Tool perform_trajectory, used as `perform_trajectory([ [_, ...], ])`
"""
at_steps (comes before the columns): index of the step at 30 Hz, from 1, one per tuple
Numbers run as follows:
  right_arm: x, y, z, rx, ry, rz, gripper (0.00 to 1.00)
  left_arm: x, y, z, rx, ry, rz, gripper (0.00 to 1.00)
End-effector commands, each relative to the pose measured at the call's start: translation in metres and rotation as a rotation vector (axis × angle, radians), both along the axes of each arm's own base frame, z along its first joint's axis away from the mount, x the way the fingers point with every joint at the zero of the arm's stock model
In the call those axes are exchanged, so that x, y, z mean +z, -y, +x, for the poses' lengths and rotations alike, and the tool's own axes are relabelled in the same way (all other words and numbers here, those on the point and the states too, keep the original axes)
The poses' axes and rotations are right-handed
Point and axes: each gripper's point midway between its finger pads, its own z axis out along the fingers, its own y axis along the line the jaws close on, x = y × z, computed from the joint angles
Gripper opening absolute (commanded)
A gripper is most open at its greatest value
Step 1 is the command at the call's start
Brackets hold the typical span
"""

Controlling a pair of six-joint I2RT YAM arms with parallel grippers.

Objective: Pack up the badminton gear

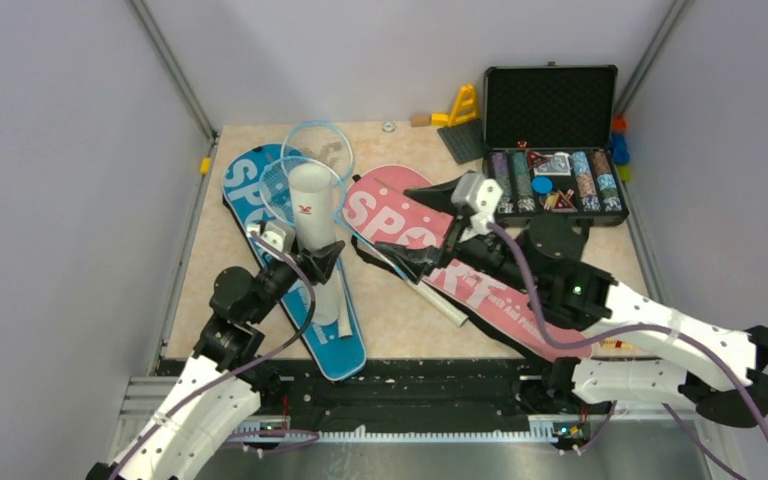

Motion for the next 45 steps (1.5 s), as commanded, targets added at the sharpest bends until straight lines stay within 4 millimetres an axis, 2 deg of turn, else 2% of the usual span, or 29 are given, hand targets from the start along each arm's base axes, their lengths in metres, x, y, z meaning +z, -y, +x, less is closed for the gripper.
perform_trajectory([
  [1, 0.0, -0.035, -0.012, 0.121, 0.011, 0.075, 0.96, 0.083, 0.012, -0.024, -0.122, 0.139, -0.148, 0.62],
  [5, -0.008, -0.06, -0.004, 0.139, -0.108, 0.092, 0.96, 0.084, 0.031, -0.039, -0.262, 0.128, -0.188, 0.63],
  [9, -0.013, -0.082, -0.01, 0.218, -0.111, 0.091, 0.97, 0.078, 0.044, -0.047, -0.356, 0.088, -0.184, 0.63],
  [12, -0.02, -0.091, -0.006, 0.215, -0.129, 0.096, 0.97, 0.076, 0.05, -0.054, -0.414, 0.086, -0.172, 0.64],
  [20, -0.033, -0.094, 0.021, 0.089, -0.202, 0.161, 0.94, 0.071, 0.057, -0.074, -0.524, 0.131, -0.156, 0.64],
  [24, -0.036, -0.095, 0.025, 0.075, -0.212, 0.179, 0.92, 0.068, 0.059, -0.08, -0.555, 0.139, -0.142, 0.64],
  [33, -0.047, -0.117, 0.007, 0.204, -0.201, 0.106, 0.81, 0.07, 0.06, -0.073, -0.541, 0.125, -0.149, 0.65],
  [35, -0.048, -0.119, 0.008, 0.204, -0.205, 0.096, 0.73, 0.071, 0.061, -0.073, -0.547, 0.12, -0.151, 0.65],
  [37, -0.047, -0.119, 0.009, 0.198, -0.207, 0.092, 0.68, 0.071, 0.062, -0.072, -0.548, 0.115, -0.154, 0.66],
  [39, -0.044, -0.114, 0.013, 0.166, -0.201, 0.09, 0.65, 0.071, 0.061, -0.07, -0.535, 0.107, -0.156, 0.72],
  [41, -0.044, -0.105, 0.025, 0.083, -0.213, 0.068, 0.61, 0.069, 0.056, -0.061, -0.476, 0.079, -0.171, 0.91],
  [45, -0.037, -0.076, 0.053, -0.084, -0.222, 0.04, 0.54, 0.064, 0.047, -0.051, -0.388, 0.046, -0.192, 0.97],
])
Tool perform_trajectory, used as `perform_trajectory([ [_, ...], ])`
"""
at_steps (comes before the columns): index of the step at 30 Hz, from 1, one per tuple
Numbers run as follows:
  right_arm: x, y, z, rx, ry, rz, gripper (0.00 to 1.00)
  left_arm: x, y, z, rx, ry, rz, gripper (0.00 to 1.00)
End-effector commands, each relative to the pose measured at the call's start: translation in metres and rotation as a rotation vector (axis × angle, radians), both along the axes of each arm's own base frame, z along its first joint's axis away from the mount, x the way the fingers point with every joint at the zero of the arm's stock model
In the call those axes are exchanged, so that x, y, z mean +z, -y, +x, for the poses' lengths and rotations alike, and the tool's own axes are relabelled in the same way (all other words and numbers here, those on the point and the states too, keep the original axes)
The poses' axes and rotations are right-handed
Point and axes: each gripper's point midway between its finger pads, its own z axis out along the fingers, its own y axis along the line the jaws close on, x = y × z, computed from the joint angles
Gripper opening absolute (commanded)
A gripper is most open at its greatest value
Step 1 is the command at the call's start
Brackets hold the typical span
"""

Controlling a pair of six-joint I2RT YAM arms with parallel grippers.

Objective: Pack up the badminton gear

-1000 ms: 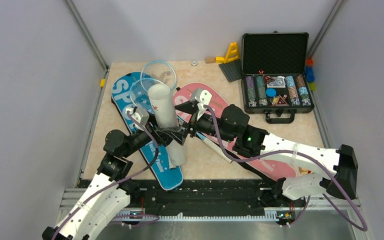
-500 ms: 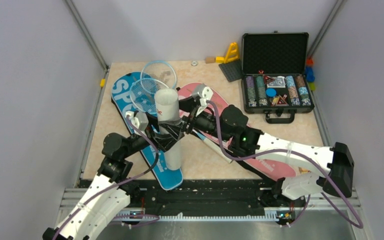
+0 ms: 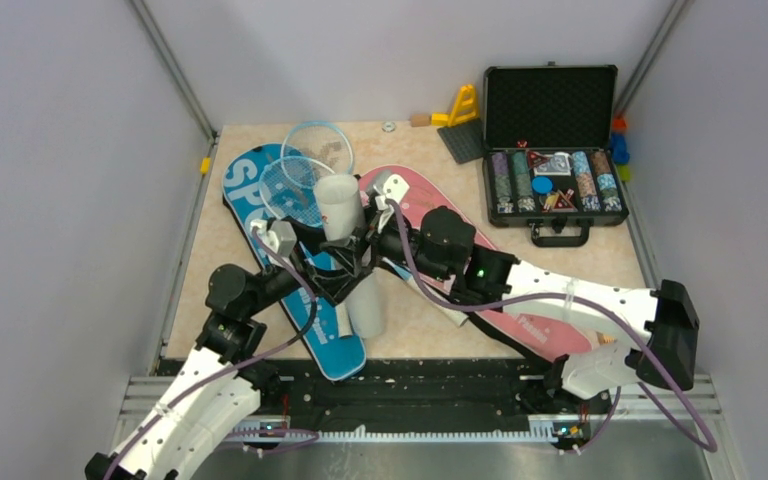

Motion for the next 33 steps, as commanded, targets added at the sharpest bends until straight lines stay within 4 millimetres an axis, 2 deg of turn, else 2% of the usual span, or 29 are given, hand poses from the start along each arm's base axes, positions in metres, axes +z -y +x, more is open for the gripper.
perform_trajectory([
  [1, 0.061, 0.042, 0.027, -0.175, 0.057, 0.053, 0.53, 0.02, -0.012, 0.007, 0.096, 0.021, -0.057, 0.98],
  [5, 0.074, 0.086, 0.058, -0.299, 0.124, -0.075, 0.52, 0.013, -0.017, 0.009, 0.13, -0.01, -0.055, 0.99],
  [9, 0.086, 0.147, 0.096, -0.502, 0.228, -0.305, 0.51, 0.004, -0.023, 0.014, 0.181, -0.055, -0.057, 0.99],
  [12, 0.074, 0.182, 0.118, -0.538, 0.268, -0.488, 0.52, -0.01, -0.035, 0.031, 0.294, -0.127, -0.062, 0.99],
  [15, 0.043, 0.212, 0.141, -0.53, 0.239, -0.67, 0.52, -0.038, -0.062, 0.062, 0.524, -0.261, -0.079, 0.99],
  [18, 0.002, 0.227, 0.154, -0.482, 0.207, -0.846, 0.52, -0.058, -0.085, 0.081, 0.701, -0.369, -0.067, 0.99],
  [22, -0.048, 0.239, 0.18, -0.473, 0.123, -0.959, 0.52, -0.075, -0.089, 0.095, 0.768, -0.45, -0.02, 0.99],
  [25, -0.084, 0.252, 0.21, -0.52, 0.066, -0.993, 0.53, -0.087, -0.093, 0.102, 0.816, -0.486, -0.002, 0.99],
  [28, -0.129, 0.268, 0.239, -0.556, 0.024, -1.063, 0.53, -0.098, -0.096, 0.107, 0.85, -0.504, 0.028, 0.99],
  [30, -0.158, 0.273, 0.249, -0.554, -0.001, -1.12, 0.57, -0.102, -0.1, 0.111, 0.877, -0.51, 0.038, 0.99],
  [33, -0.182, 0.278, 0.261, -0.584, -0.054, -1.173, 0.65, -0.114, -0.107, 0.112, 0.924, -0.534, 0.076, 0.99],
])
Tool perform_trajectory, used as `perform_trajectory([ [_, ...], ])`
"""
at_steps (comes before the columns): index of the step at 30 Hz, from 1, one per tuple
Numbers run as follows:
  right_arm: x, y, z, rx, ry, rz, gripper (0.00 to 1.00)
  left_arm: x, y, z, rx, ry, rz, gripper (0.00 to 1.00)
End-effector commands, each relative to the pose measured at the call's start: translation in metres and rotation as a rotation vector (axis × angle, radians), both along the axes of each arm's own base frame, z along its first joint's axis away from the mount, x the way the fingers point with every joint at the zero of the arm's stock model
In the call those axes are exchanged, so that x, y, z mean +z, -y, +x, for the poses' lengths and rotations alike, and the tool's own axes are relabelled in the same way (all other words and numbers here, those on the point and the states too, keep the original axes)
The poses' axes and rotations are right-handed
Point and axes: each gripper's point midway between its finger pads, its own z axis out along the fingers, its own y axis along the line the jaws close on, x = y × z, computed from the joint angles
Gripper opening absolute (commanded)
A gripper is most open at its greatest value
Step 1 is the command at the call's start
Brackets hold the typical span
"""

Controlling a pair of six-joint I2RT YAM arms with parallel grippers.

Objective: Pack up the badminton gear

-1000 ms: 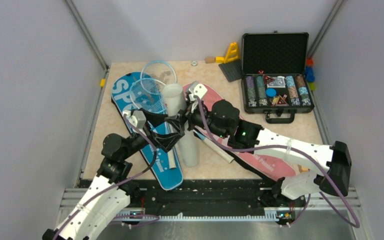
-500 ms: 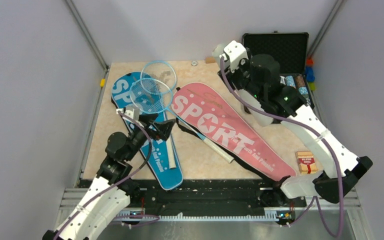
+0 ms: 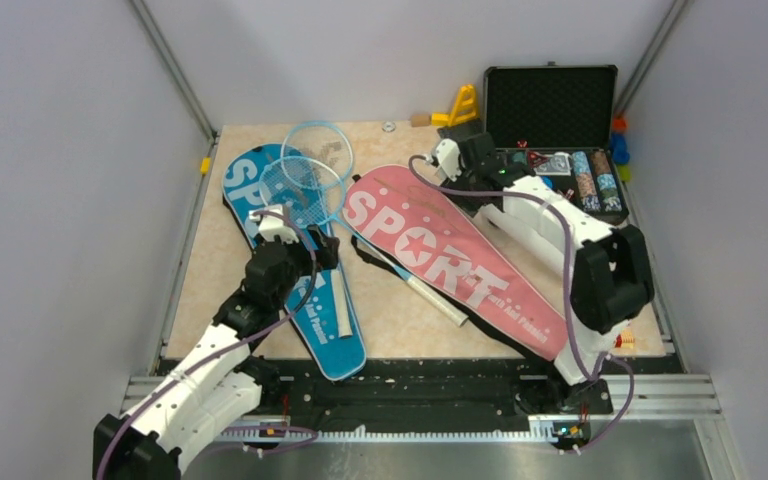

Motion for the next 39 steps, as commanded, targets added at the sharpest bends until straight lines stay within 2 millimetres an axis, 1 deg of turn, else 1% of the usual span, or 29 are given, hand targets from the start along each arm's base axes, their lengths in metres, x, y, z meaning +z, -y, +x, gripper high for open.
perform_trajectory([
  [1, 0.002, 0.004, 0.034, -0.058, 0.086, -0.039, 0.66, 0.015, -0.013, 0.01, 0.093, 0.028, 0.007, 0.99],
  [2, -0.002, 0.005, 0.037, -0.073, 0.083, -0.041, 0.67, 0.014, -0.014, 0.011, 0.103, 0.027, 0.01, 0.99],
  [4, -0.005, 0.006, 0.042, -0.102, 0.09, -0.026, 0.72, 0.012, -0.015, 0.013, 0.109, 0.022, 0.018, 0.99],
  [5, -0.004, 0.005, 0.043, -0.115, 0.096, -0.014, 0.76, 0.012, -0.016, 0.014, 0.113, 0.02, 0.022, 0.99],
  [6, -0.001, 0.005, 0.044, -0.127, 0.11, 0.005, 0.82, 0.011, -0.017, 0.014, 0.12, 0.017, 0.025, 0.99],
  [7, 0.003, 0.004, 0.044, -0.139, 0.128, 0.028, 0.91, 0.011, -0.018, 0.014, 0.125, 0.014, 0.027, 0.99],
  [8, 0.008, 0.003, 0.044, -0.148, 0.145, 0.054, 0.96, 0.01, -0.019, 0.015, 0.13, 0.012, 0.029, 0.99],
  [11, 0.027, -0.001, 0.04, -0.162, 0.196, 0.138, 0.99, 0.009, -0.021, 0.014, 0.144, 0.005, 0.031, 0.99],
  [13, 0.046, -0.001, 0.037, -0.185, 0.249, 0.203, 0.99, 0.009, -0.023, 0.014, 0.154, 0.002, 0.03, 0.99],
  [15, 0.064, 0.002, 0.03, -0.236, 0.294, 0.285, 0.99, 0.009, -0.024, 0.013, 0.164, 0.002, 0.027, 0.99],
  [18, 0.082, 0.007, 0.007, -0.305, 0.324, 0.429, 0.99, 0.01, -0.028, 0.013, 0.187, 0.001, 0.02, 0.99],
  [20, 0.085, 0.005, -0.015, -0.294, 0.312, 0.528, 0.99, 0.011, -0.029, 0.013, 0.204, -0.013, 0.012, 0.99],
  [21, 0.093, 0.002, -0.03, -0.267, 0.314, 0.59, 0.99, 0.012, -0.03, 0.012, 0.21, -0.022, 0.008, 0.99],
  [22, 0.088, -0.003, -0.042, -0.235, 0.293, 0.641, 0.99, 0.011, -0.03, 0.012, 0.213, -0.031, 0.005, 0.99],
  [23, 0.089, -0.011, -0.056, -0.184, 0.274, 0.701, 0.99, 0.011, -0.03, 0.011, 0.215, -0.038, 0.0, 0.99],
  [26, 0.08, -0.026, -0.089, -0.054, 0.236, 0.804, 0.99, 0.009, -0.031, 0.011, 0.231, -0.051, -0.014, 0.99],
  [28, 0.074, -0.037, -0.107, 0.039, 0.204, 0.845, 0.99, 0.008, -0.03, 0.012, 0.237, -0.06, -0.024, 0.99],
  [31, 0.056, -0.046, -0.122, 0.112, 0.123, 0.838, 0.99, 0.007, -0.027, 0.014, 0.239, -0.082, -0.041, 0.99],
  [32, 0.047, -0.048, -0.127, 0.124, 0.075, 0.824, 0.98, 0.005, -0.025, 0.014, 0.237, -0.091, -0.045, 0.99],
  [33, 0.036, -0.052, -0.134, 0.147, 0.011, 0.809, 0.97, 0.004, -0.023, 0.015, 0.232, -0.099, -0.053, 0.99],
  [35, 0.021, -0.06, -0.144, 0.194, -0.075, 0.785, 0.93, 0.001, -0.018, 0.016, 0.219, -0.114, -0.067, 0.99],
  [37, 0.004, -0.063, -0.147, 0.198, -0.103, 0.723, 0.92, -0.003, -0.016, 0.017, 0.215, -0.127, -0.072, 0.99],
  [39, -0.014, -0.064, -0.147, 0.188, -0.09, 0.61, 0.92, -0.006, -0.015, 0.017, 0.213, -0.142, -0.071, 0.99],
])
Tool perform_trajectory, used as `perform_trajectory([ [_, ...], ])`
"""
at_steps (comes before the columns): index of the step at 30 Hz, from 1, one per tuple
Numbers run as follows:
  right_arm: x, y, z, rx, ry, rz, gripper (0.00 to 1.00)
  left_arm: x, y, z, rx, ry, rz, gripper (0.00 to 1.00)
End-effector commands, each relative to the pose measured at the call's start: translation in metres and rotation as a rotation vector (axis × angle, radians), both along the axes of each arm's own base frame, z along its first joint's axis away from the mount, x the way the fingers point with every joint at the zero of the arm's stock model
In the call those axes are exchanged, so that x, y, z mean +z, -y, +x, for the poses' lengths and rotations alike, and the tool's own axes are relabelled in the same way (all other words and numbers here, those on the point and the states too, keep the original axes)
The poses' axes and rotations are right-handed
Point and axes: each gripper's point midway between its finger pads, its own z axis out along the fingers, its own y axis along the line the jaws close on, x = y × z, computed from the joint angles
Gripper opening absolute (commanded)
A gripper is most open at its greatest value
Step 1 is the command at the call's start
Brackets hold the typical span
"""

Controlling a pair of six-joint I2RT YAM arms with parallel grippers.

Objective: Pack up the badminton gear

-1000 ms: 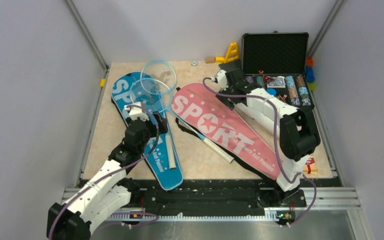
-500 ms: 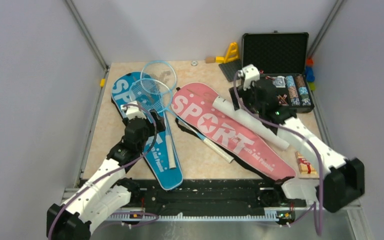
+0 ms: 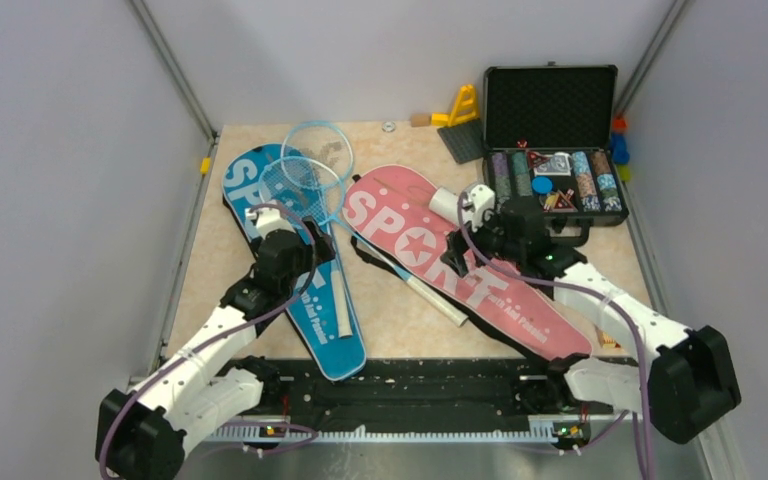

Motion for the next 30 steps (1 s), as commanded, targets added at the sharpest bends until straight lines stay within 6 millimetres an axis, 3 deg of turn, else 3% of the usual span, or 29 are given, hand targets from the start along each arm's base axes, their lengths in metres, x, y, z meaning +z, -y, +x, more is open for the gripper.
perform_trajectory([
  [1, -0.027, -0.017, -0.014, 0.108, 0.004, -0.184, 0.92, 0.015, 0.008, 0.007, -0.002, 0.016, -0.054, 0.99],
  [5, -0.064, -0.02, -0.02, 0.153, -0.034, -0.404, 0.9, 0.01, 0.007, 0.005, -0.003, -0.007, -0.039, 0.99],
  [9, -0.088, 0.007, -0.003, 0.03, -0.06, -0.592, 0.88, 0.005, -0.001, 0.0, 0.024, -0.022, -0.017, 0.99],
  [12, -0.102, 0.013, -0.003, 0.029, -0.091, -0.653, 0.88, 0.002, -0.004, -0.003, 0.03, -0.021, -0.009, 0.99],
  [17, -0.129, 0.003, -0.021, 0.128, -0.177, -0.697, 0.87, 0.002, -0.008, -0.005, 0.032, -0.018, 0.012, 0.99],
  [20, -0.14, -0.001, -0.022, 0.152, -0.199, -0.719, 0.87, 0.001, -0.01, -0.005, 0.037, -0.022, 0.027, 0.99],
  [25, -0.148, -0.015, -0.024, 0.209, -0.216, -0.701, 0.88, -0.002, -0.01, -0.006, 0.033, -0.034, 0.035, 0.99],
  [30, -0.146, -0.04, -0.044, 0.356, -0.245, -0.607, 0.95, -0.002, -0.011, -0.007, 0.029, -0.034, 0.041, 0.99],
])
